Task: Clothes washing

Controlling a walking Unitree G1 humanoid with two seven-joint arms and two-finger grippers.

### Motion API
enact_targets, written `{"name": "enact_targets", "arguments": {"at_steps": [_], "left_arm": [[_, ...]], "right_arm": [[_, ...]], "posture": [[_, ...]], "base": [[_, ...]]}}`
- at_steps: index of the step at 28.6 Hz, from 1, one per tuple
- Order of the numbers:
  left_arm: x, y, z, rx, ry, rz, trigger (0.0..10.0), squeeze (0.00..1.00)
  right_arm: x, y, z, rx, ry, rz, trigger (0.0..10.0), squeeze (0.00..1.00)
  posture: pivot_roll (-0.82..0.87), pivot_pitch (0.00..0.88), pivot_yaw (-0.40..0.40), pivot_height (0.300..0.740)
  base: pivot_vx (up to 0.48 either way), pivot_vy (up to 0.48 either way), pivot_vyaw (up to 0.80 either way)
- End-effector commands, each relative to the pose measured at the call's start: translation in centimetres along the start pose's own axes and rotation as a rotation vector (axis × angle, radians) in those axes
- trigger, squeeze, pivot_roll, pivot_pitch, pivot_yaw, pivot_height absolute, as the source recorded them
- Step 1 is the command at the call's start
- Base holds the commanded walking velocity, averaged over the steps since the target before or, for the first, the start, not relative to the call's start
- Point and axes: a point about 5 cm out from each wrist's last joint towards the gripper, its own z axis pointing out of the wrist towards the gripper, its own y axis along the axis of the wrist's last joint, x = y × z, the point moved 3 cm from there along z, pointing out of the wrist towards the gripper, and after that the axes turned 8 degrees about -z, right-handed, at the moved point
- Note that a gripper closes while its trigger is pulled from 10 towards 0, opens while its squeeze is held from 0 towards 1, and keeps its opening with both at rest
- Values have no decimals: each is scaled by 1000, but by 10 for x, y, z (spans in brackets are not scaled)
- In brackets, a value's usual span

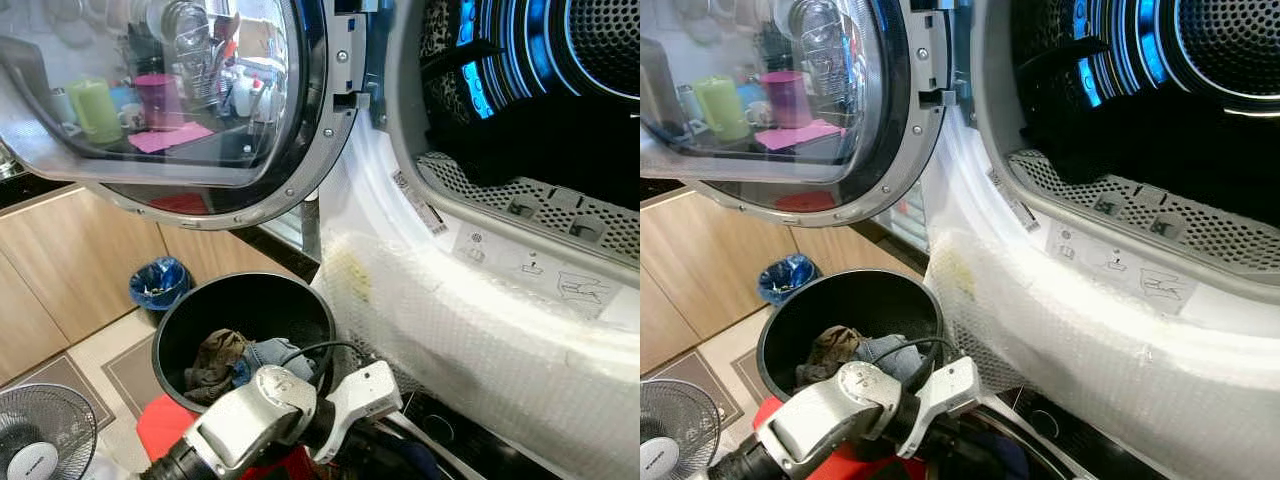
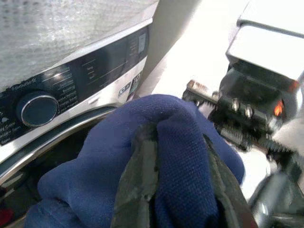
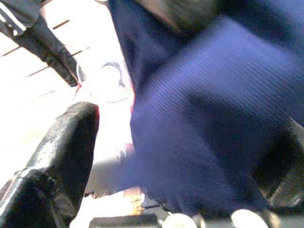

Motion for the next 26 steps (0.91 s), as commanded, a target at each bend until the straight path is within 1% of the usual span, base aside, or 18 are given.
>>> {"name": "enact_targets", "arguments": {"at_steps": [1,2,3,5,6,8,9,10,11,12,14,16,21,26], "left_arm": [[0,7,1,-2,1,32,0,0],[0,7,1,-4,1,33,0,0],[0,9,2,-9,1,35,0,0],[0,12,4,-20,1,38,0,0],[0,12,4,-20,1,38,0,0],[2,19,6,-44,18,42,0,0],[2,21,6,-51,21,45,0,0],[2,24,6,-59,21,46,0,0],[2,28,6,-73,22,46,0,0],[2,32,6,-89,20,45,0,0],[1,35,6,-97,16,45,0,0],[1,37,6,-103,17,48,0,0],[2,39,6,-104,22,52,0,0],[4,43,6,-115,35,52,0,0]], "right_arm": [[1,3,5,8,-1,-11,10000,608],[0,4,7,7,-8,-6,10000,608],[-1,5,11,7,-8,-8,10000,0],[-2,7,17,4,-5,-1,10000,0],[-2,7,17,4,-5,-1,10000,0],[-1,12,27,1,7,16,10000,0],[-2,12,29,11,4,14,10000,0],[-5,10,31,27,-12,9,10000,0],[-13,6,33,55,-56,-8,10000,0],[-26,-2,35,97,-139,-14,10000,0],[-32,-6,36,118,-179,-11,10000,0],[-44,-12,37,129,-256,17,10000,0],[-48,-18,36,145,-290,49,10000,0],[-59,-20,33,110,-391,95,10000,0]], "posture": [[64,0,22,740],[64,0,22,740],[70,0,17,740],[74,0,16,740],[74,0,16,740],[78,0,13,740],[79,0,11,740],[79,0,11,740],[80,0,9,740],[80,0,9,740],[84,0,6,740],[87,0,5,740],[91,0,7,740],[92,0,7,740]], "base": [[0,0,0],[0,0,0],[0,0,0],[0,0,0],[0,0,0],[0,0,0],[0,0,0],[0,0,0],[0,0,0],[0,0,0],[0,0,0],[0,0,0],[0,0,0],[0,0,0]]}}
